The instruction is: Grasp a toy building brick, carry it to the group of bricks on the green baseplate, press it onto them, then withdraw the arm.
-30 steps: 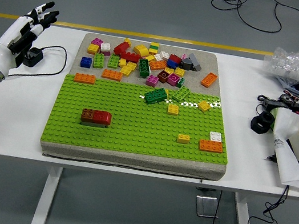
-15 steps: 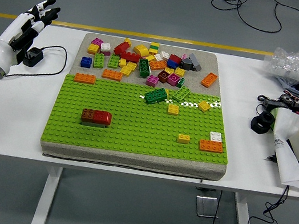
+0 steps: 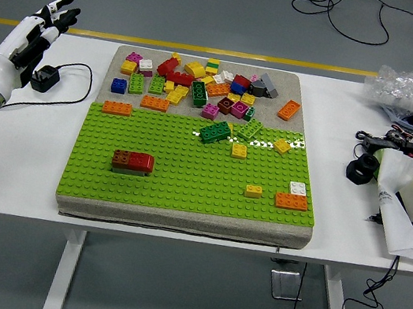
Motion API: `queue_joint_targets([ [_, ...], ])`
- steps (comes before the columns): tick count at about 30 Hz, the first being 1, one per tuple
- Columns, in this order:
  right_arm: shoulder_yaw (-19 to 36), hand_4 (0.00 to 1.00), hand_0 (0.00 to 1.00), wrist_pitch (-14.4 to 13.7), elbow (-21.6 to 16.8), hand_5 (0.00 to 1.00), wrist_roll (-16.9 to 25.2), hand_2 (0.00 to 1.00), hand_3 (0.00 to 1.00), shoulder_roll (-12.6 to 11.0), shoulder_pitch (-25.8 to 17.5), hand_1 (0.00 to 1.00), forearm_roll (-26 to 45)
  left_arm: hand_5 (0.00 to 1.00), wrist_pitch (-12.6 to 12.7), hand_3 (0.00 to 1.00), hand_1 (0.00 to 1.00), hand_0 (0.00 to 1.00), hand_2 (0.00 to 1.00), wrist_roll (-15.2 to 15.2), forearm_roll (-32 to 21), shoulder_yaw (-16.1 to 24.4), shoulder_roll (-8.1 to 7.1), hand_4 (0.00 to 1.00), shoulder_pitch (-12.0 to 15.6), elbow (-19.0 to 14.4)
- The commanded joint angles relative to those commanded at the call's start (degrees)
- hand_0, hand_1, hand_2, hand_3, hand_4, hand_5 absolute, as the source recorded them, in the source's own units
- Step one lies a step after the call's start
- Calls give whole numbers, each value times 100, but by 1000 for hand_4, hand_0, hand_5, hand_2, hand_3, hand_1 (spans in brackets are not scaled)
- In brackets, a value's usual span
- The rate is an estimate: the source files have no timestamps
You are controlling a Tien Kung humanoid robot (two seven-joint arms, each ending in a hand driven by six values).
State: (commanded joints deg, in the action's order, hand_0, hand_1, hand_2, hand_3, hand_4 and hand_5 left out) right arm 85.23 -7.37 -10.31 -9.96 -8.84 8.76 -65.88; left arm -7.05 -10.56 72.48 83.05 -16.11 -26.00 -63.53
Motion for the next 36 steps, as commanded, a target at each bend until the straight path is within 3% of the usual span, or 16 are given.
queue_joint_targets([
  [13,-80,998,853,-10,0,818,-56,815,827,-21,28,791,170,850,-18,987,966,998,958,10,0,-32,-9,841,-85,46],
  [14,-81,998,817,-15,0,781,-58,771,782,-20,27,745,175,862,-18,987,968,998,959,9,0,-31,-12,850,-88,48],
  [36,-107,998,801,-61,0,755,-6,750,770,32,21,726,246,868,-21,988,970,998,959,8,6,-16,-47,857,-126,52],
])
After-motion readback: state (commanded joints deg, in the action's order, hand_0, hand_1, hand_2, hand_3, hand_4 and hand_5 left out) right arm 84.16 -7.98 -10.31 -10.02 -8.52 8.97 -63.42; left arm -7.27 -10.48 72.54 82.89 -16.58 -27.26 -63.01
